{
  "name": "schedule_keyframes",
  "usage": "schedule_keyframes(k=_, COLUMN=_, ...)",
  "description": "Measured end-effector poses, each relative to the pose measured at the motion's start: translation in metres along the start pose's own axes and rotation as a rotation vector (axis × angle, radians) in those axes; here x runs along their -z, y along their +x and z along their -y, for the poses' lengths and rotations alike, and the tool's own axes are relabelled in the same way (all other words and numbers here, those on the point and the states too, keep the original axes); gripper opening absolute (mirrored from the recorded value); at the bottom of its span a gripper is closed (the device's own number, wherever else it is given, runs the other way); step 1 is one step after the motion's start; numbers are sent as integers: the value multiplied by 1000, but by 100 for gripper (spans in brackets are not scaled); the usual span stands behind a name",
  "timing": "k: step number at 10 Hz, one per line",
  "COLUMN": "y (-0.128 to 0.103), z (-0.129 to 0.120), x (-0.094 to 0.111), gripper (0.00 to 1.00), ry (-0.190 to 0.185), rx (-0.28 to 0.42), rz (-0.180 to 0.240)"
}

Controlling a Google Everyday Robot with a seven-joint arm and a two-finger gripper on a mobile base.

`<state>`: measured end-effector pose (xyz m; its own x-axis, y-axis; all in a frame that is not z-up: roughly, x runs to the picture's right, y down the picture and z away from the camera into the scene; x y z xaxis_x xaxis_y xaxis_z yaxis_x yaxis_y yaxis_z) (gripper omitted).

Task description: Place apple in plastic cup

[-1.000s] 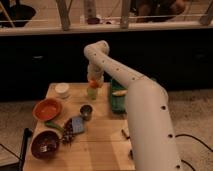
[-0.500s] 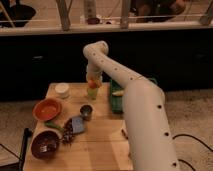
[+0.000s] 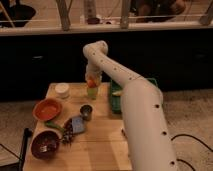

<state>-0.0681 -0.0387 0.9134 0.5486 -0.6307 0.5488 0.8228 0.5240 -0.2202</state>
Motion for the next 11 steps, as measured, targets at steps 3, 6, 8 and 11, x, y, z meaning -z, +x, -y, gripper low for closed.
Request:
schedule_keyframes(k=3, y=1, z=-2, x=-1, gripper=80, ry=-3, rx=-3, rz=3)
schedule_keyframes(k=6, y=2, z=-3, x=-1, gripper=80, ry=-1, rx=-2, rz=5)
schedule_keyframes(k=8, y=3, z=-4, x=0, gripper=80, ry=11, rx=1, rz=3)
schedule_keyframes(k=11, y=3, z=-4, x=3, gripper=80, ry=36, rx=7, rz=1)
